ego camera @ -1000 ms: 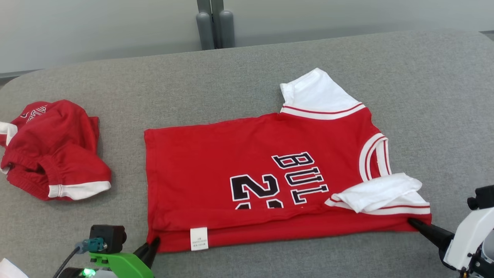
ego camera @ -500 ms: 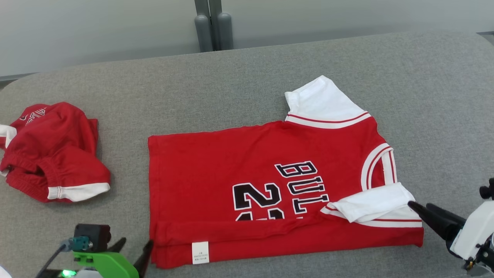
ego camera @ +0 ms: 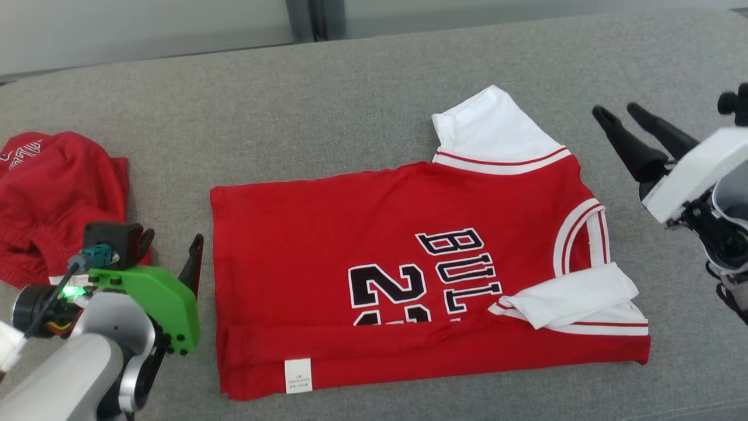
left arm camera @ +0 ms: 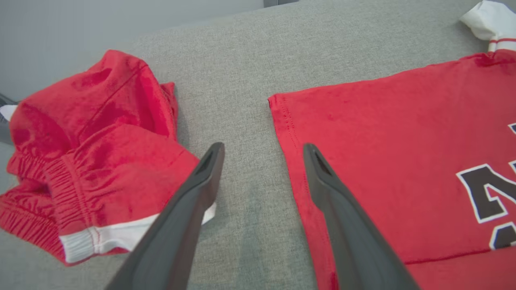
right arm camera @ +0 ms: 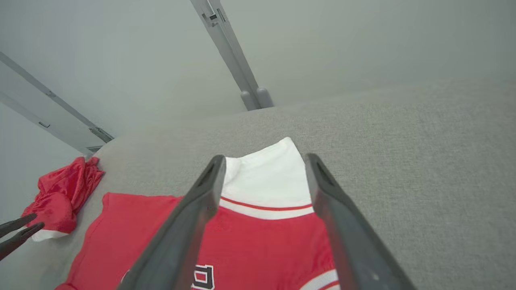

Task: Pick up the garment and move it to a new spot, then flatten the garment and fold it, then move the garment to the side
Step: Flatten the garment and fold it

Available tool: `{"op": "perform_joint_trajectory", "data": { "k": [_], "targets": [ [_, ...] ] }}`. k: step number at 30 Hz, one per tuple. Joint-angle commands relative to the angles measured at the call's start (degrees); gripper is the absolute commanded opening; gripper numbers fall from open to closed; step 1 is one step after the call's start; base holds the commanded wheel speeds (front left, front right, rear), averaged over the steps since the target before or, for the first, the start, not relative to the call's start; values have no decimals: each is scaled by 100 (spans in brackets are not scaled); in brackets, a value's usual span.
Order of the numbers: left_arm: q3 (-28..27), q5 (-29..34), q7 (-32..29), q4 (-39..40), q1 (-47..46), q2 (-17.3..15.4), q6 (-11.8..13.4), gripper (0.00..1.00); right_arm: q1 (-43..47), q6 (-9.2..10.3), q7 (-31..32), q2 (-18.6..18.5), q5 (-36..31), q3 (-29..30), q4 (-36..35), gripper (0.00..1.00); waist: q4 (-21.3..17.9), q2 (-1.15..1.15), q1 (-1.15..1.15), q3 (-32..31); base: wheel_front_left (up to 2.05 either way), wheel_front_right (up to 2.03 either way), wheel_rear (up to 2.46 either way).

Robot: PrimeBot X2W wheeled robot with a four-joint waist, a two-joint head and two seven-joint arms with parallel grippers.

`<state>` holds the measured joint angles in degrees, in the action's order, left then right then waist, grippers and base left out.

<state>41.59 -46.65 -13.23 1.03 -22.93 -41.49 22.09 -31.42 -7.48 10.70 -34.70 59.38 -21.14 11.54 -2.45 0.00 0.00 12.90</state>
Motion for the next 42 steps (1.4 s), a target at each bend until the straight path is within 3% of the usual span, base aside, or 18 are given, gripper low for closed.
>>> {"op": "perform_joint_trajectory", "data": {
  "k": [1,10,23,42],
  "targets": [
    [21,37,57,-107,-240,130,-83,100,-272,-3,-31,68,-175,-30,165,100,113,0,0,383,0,0,0],
    [220,293,273,-965,-1191,808,-606,100,-1778,-3,48,281,-924,-607,1272,100,494,0,0,1005,0,0,0],
    [342,269,598,-1250,-1834,1427,-1106,100,-3021,-3,396,253,-714,-1407,2760,100,996,0,0,1701,0,0,0],
    [397,202,517,-1570,-2175,1513,-1289,100,-3306,8,642,352,-23,-2348,3563,100,915,0,0,1883,0,0,0]
  ]
}}
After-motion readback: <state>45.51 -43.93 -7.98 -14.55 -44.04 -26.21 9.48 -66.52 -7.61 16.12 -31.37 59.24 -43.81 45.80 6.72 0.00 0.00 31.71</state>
